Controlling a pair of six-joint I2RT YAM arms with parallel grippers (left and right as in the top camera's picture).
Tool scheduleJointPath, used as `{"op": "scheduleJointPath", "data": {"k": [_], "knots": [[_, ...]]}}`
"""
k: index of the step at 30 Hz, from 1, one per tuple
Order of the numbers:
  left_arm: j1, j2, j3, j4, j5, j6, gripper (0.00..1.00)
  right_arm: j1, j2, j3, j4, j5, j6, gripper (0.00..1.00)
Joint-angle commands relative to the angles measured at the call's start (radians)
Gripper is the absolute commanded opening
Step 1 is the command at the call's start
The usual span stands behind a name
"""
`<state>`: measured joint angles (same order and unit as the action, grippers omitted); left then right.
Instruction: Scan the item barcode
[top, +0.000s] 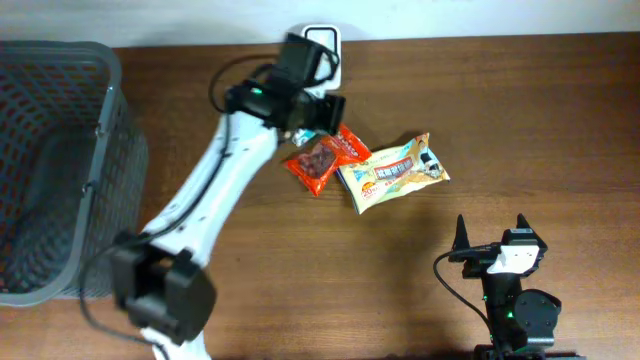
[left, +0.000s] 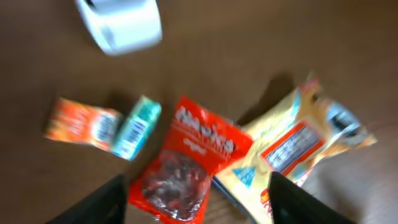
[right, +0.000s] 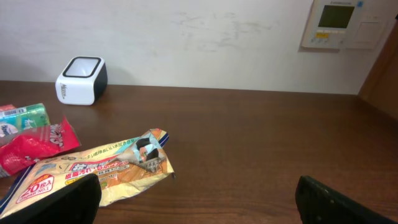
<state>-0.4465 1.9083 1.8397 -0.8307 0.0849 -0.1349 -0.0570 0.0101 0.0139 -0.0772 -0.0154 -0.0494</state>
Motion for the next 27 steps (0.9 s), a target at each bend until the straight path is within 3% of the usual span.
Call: {"op": "scheduleJointPath", "data": {"k": [1,4,9,12,16,19,20,22,25,27], "knots": [[0.105,-0.223,0.028,-0.044,-0.004,0.005,0.99,0.005,-0.006,-0.008,-0.002,0.005,0.001,0.98],[0.177,-0.311,0.028,-0.145,-0.003,0.005,0.99,0.005,-0.006,-0.008,-0.002,0.005,0.001,0.98],[0.172,-0.304,0.026,-0.400,0.008,0.005,0.99,0.005,-0.006,-0.008,-0.002,0.005,0.001,0.98],[0.168,-0.304,0.026,-0.439,0.008,0.005,0.99,0.005,-0.006,-0.008,0.000,-0.007,0.006,0.98],[0.168,-0.304,0.026,-0.419,0.008,0.005,0.99,0.005,-0.006,-0.008,0.047,-0.658,0.400,0.98],[0.168,-0.304,0.026,-0.416,0.013,0.005,0.99,0.005,-0.006,-0.008,0.306,-0.701,0.463,0.98],[0.168,-0.304,0.026,-0.416,0.024,0.005,0.99,0.003,-0.006,0.013,0.383,-0.600,0.482,0.98],[0.168,-0.304,0.026,-0.389,0.039,0.005,0.99,0.003,0.050,0.169,0.228,-0.497,0.445,0.98],[0.168,-0.304,0.026,-0.385,0.053,0.005,0.99,0.003,0.418,0.572,-0.292,-0.484,0.193,0.98],[0.168,-0.304,0.026,-0.380,0.053,0.005,0.99,0.004,0.728,0.804,-0.469,-0.560,0.167,0.98]]}}
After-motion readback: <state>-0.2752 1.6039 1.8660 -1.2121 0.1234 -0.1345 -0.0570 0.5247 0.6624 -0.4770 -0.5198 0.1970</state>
